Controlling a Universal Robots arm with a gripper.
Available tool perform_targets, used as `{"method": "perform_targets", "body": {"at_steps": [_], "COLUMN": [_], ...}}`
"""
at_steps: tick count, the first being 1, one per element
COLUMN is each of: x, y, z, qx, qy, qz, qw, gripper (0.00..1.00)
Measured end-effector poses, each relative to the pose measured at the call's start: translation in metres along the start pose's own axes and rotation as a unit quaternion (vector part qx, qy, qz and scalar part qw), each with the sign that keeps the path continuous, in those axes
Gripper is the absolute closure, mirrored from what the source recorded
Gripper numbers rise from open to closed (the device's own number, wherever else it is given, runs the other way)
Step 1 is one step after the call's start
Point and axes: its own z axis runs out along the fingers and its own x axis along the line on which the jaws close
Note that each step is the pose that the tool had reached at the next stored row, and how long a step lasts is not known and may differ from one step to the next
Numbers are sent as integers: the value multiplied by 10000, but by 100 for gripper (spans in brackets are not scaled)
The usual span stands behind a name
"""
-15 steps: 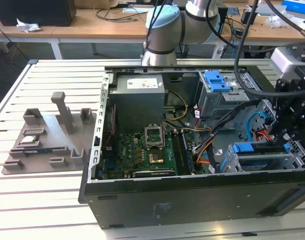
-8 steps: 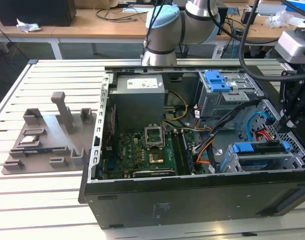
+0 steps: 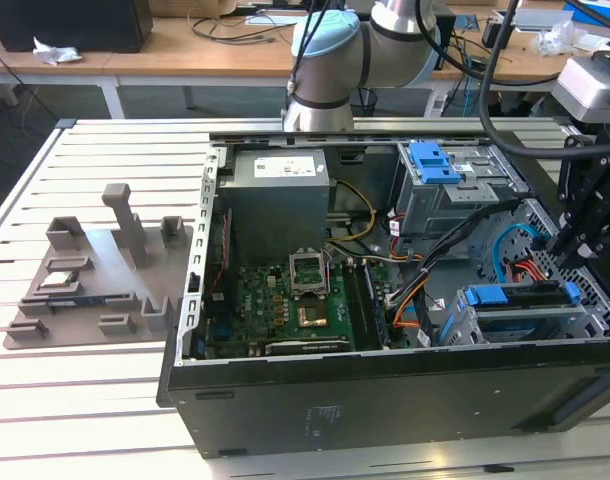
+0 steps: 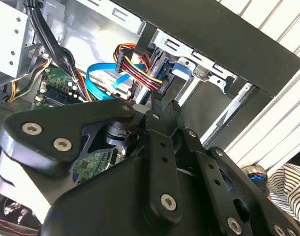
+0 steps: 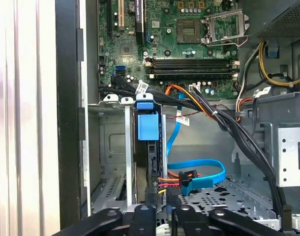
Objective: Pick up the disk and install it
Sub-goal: 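Insert the second disk wire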
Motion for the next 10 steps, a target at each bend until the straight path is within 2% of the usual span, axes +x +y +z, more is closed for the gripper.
{"method": "perform_targets", "body": {"at_steps": [1, 3, 5, 8, 10], "x": [0, 0, -3, -86, -188], "y": [0, -16, -69, -93, -87], "z": [-1, -4, -1, 1, 2], "qx": [0, 0, -1, -1, -1], "qy": [0, 2, 1, 2, 2], "qz": [0, -1, 0, 0, 1], "qw": [10000, 10000, 10000, 10000, 10000], "gripper": [76, 76, 76, 76, 76]}}
